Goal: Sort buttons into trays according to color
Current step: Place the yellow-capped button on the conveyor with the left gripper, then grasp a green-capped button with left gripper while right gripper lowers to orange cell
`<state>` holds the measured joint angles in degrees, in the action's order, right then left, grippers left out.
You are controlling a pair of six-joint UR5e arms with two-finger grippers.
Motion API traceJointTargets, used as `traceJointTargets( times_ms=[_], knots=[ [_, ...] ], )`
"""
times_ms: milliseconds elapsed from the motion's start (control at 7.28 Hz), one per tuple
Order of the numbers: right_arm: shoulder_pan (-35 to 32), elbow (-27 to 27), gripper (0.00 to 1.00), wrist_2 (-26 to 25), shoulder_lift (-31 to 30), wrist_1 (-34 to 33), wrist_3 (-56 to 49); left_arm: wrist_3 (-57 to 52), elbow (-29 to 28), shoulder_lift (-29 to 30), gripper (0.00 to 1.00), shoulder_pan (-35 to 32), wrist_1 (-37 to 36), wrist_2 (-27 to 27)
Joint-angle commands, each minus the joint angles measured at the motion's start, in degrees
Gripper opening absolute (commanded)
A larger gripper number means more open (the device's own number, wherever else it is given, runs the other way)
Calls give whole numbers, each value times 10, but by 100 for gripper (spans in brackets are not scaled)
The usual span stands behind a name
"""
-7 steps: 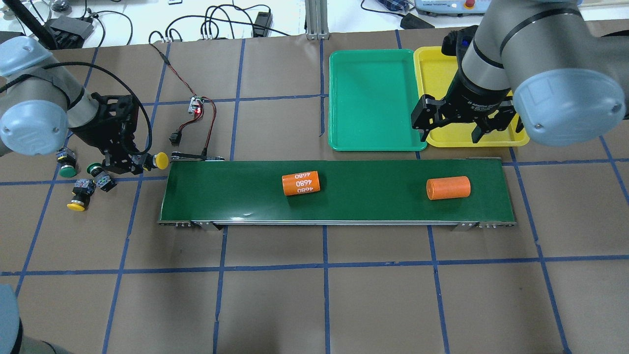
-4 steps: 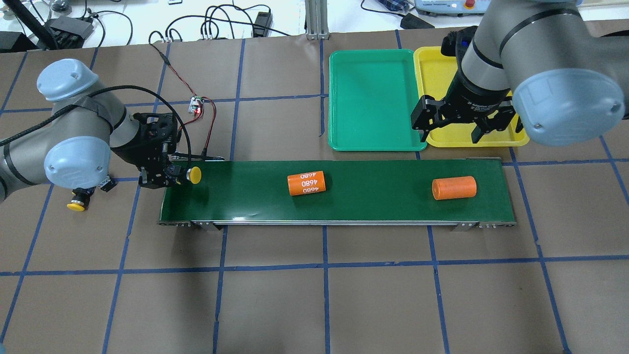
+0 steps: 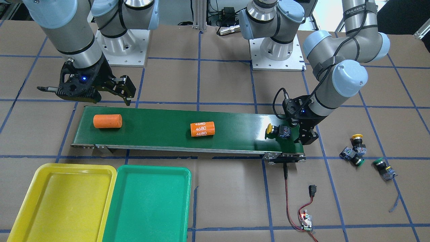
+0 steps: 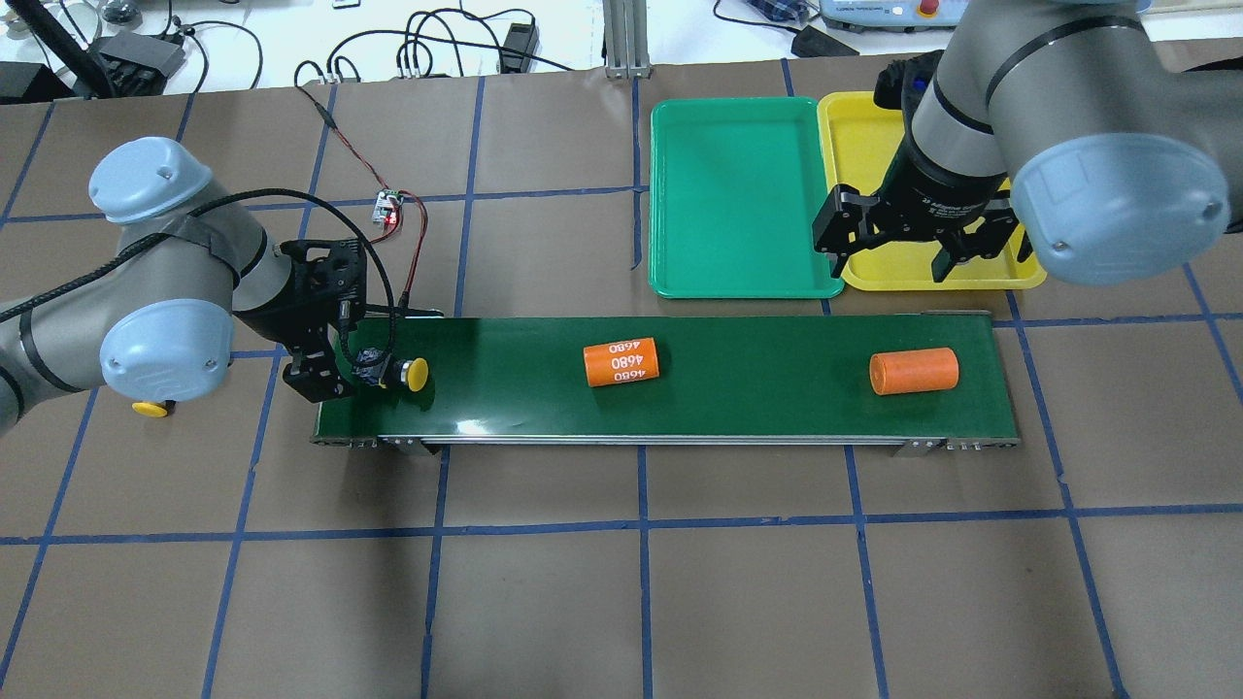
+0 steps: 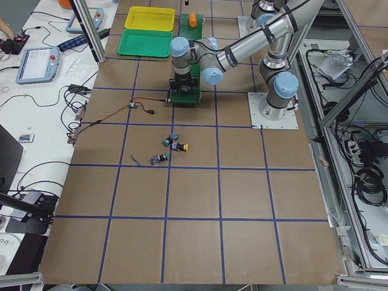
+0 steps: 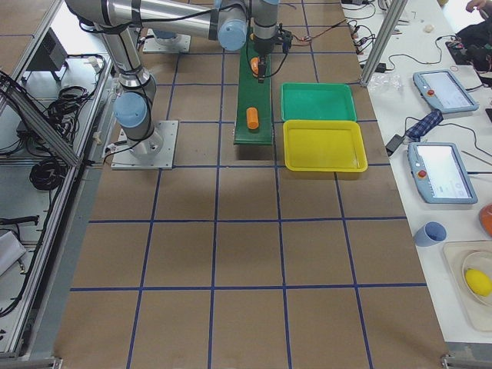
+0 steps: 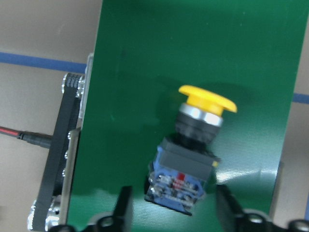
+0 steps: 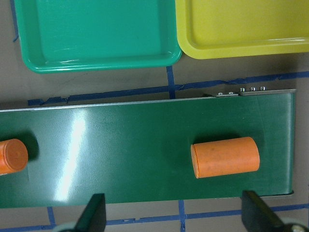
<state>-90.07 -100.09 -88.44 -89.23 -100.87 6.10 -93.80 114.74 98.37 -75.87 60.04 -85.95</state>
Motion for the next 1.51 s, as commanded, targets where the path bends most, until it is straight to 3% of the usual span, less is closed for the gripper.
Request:
traceJointTargets(
  times_ms=[0,137,275,412,824,1099,1374],
  knots=[
    [2,1,100,-1,3,-2,25,-56,-79,18,100,105,44,-14],
    [4,2,100,-2,19,-41,27,-91,-126,49,100,135,67,-15],
    [6,2,100,-2,39,-122,87,-105,-161,89,100,140,64,-28],
    [5,3,100,-2,54,-160,211,-138,-186,130,100,140,57,-35],
    [3,3,100,-4,57,-158,296,-158,-192,205,100,142,-53,-63],
    [3,5,100,-2,54,-155,296,-148,-187,212,100,145,-11,-63],
    [3,1,100,-3,34,-148,316,-148,-147,198,100,172,1,-63]
  ],
)
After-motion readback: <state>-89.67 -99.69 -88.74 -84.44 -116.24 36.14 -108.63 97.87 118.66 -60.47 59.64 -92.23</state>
